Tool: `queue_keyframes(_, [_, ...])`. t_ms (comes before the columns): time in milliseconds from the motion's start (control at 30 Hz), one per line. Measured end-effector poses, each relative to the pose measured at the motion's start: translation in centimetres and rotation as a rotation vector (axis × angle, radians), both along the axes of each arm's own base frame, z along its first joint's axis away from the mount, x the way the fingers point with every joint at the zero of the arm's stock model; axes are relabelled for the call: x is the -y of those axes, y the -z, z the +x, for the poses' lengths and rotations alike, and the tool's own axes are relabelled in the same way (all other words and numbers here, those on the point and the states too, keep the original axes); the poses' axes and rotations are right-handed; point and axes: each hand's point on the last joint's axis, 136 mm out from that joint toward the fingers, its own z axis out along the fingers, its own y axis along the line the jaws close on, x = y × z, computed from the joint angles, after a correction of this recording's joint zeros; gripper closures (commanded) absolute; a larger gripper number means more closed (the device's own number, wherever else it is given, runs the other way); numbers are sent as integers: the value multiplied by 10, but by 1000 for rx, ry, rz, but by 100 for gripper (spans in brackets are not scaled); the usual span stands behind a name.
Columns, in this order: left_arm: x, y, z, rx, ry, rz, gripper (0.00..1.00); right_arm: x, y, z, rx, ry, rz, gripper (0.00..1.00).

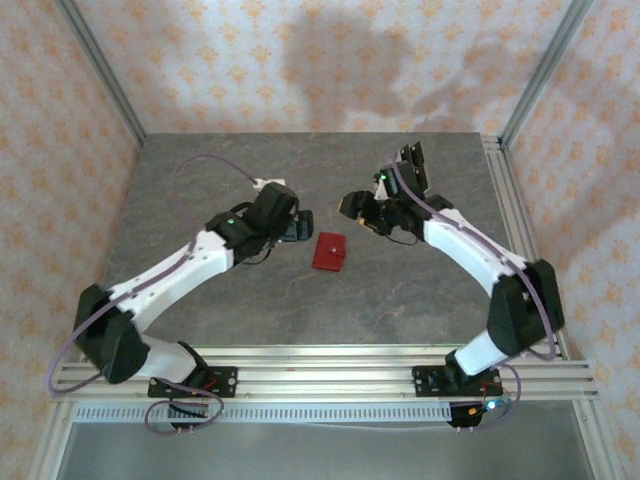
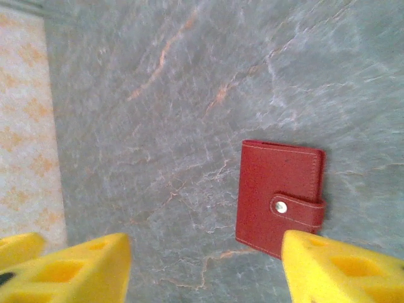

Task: Put the credit cards into the card holder
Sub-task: Reset both arms

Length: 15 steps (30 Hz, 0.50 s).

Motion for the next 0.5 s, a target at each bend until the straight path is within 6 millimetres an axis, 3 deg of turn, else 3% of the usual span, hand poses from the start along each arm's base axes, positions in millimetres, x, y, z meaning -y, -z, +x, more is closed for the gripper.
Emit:
queue_keyframes(67, [-19, -27, -3, 101, -47, 14, 0, 18, -13, -4, 62, 31, -45, 23])
queue_keyframes(167, [-52, -45, -13, 229, -124, 65, 0, 45, -27, -9, 152, 88, -134, 15])
queue_keyframes(200, [-63, -46, -16, 259, -149, 91, 0, 53, -30, -11, 177, 108, -160, 14])
queue_keyframes(267, [-86, -43, -25, 310, -199, 160, 0, 72, -32, -15, 239, 148, -233, 0])
queue_keyframes(500, [-154, -22, -46, 359, -344, 336, 0, 145, -30, -29, 434, 347, -461, 1])
